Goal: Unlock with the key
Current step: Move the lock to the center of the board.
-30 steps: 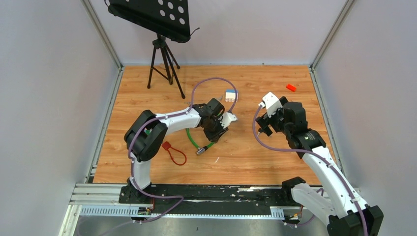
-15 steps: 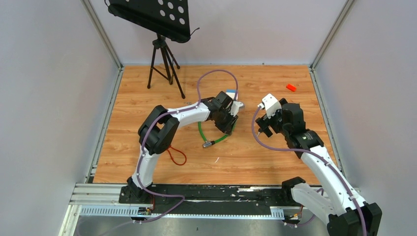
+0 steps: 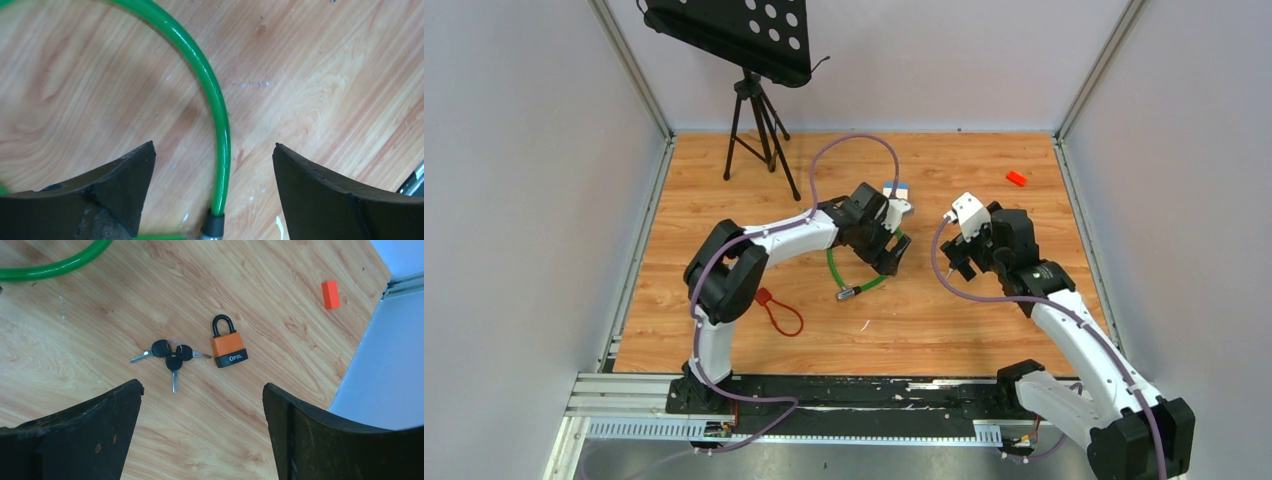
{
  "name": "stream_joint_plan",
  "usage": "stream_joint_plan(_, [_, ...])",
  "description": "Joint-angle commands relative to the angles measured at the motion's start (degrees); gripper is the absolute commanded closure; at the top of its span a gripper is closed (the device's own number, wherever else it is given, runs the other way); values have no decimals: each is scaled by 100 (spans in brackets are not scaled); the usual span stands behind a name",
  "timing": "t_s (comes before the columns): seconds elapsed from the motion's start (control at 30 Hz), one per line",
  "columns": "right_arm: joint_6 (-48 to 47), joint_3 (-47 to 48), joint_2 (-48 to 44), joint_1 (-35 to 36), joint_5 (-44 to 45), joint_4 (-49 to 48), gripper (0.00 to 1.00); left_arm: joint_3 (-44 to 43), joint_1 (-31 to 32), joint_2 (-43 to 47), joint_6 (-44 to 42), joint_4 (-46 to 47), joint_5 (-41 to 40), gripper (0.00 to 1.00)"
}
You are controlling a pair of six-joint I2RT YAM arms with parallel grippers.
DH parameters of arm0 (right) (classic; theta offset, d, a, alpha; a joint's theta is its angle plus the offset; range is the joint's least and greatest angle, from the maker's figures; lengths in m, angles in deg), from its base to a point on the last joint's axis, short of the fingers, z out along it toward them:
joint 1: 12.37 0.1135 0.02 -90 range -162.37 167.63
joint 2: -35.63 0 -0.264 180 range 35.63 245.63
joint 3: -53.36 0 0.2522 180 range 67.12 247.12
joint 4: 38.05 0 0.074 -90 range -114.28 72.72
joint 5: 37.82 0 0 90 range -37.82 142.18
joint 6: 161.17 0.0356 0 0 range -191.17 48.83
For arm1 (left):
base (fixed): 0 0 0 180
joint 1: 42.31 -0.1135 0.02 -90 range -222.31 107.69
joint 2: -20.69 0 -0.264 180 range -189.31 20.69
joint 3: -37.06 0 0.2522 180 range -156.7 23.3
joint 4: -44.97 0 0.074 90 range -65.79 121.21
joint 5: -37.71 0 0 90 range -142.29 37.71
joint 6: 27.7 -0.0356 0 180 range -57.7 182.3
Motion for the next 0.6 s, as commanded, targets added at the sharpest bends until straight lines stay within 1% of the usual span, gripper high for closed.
stream_joint_plan(0.0, [-129,172,282,-9,-188,-24,9,262,-161,1004,-726,57,-201,3])
stream_joint_plan(0.1, [-297,319,695,-9,-225,28,11,578,-271,1511,-1050,-55,-318,0])
stream_joint_plan(0.3, [-598,592,1587,-9,-134,-52,21,1210,-325,2462,-1750,-408,-560,0])
stream_joint_plan(0.57, [-920,1076,2832,-163,-52,58,33,1853,-325,3368,-2124,-663,-967,0])
